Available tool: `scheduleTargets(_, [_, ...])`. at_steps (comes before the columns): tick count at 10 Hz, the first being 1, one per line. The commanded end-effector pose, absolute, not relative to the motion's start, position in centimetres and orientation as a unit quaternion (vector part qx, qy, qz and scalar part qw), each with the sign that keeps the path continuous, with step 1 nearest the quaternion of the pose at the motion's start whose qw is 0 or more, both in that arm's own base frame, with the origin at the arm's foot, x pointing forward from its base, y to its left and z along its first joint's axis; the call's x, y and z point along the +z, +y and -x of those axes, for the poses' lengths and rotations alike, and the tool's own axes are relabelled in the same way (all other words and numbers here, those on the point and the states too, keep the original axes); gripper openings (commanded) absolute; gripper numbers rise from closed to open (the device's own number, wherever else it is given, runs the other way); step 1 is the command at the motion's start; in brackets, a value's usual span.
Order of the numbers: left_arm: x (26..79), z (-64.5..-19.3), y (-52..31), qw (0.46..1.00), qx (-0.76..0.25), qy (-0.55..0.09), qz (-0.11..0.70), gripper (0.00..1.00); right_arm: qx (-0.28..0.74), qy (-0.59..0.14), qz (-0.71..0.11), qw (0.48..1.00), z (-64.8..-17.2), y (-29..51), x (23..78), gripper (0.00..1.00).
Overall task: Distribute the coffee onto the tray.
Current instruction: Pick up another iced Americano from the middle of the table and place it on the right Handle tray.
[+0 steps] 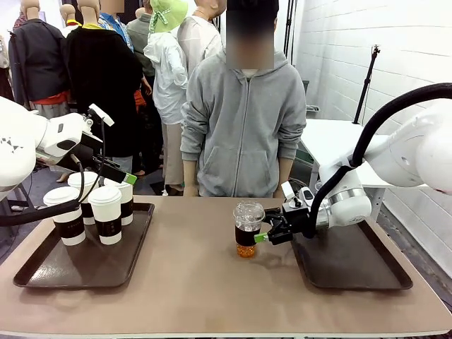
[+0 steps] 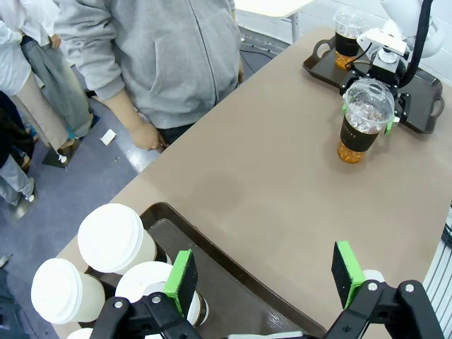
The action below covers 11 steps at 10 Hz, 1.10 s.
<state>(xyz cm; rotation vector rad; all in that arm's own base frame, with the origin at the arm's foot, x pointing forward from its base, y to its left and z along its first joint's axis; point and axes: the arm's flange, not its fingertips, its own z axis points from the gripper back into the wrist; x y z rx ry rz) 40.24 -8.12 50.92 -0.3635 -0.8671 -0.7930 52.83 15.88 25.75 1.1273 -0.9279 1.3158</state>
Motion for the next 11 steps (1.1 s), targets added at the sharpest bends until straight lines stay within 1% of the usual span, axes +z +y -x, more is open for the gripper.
scheduleTargets(1, [50.7,-40.3,-7.9,0.817,-0.371,-0.405,0.173,1.0,0.558,-0.376,-0.492,0.552,-53.6,16.8,25.8,1.0])
scheduleTargets(6, [50.7,-40.3,-7.9,0.817,-0.371,-0.405,0.173,1.0,0.559,-0.353,-0.501,0.559,-54.1,18.2,25.6,1.0])
scheduleTargets(8, [50.7,-40.3,-7.9,0.817,-0.371,-0.405,0.173,1.0,0.555,-0.331,-0.513,0.565,-54.3,18.4,25.5,1.0])
scheduleTargets(9, [50.7,-40.3,-7.9,0.817,-0.371,-0.405,0.173,1.0,0.555,-0.335,-0.51,0.565,-54.1,18.4,25.5,0.83])
scheduleTargets(11, [50.7,-40.3,-7.9,0.817,-0.371,-0.405,0.173,1.0,0.55,-0.34,-0.517,0.561,-54.0,18.3,25.6,0.83])
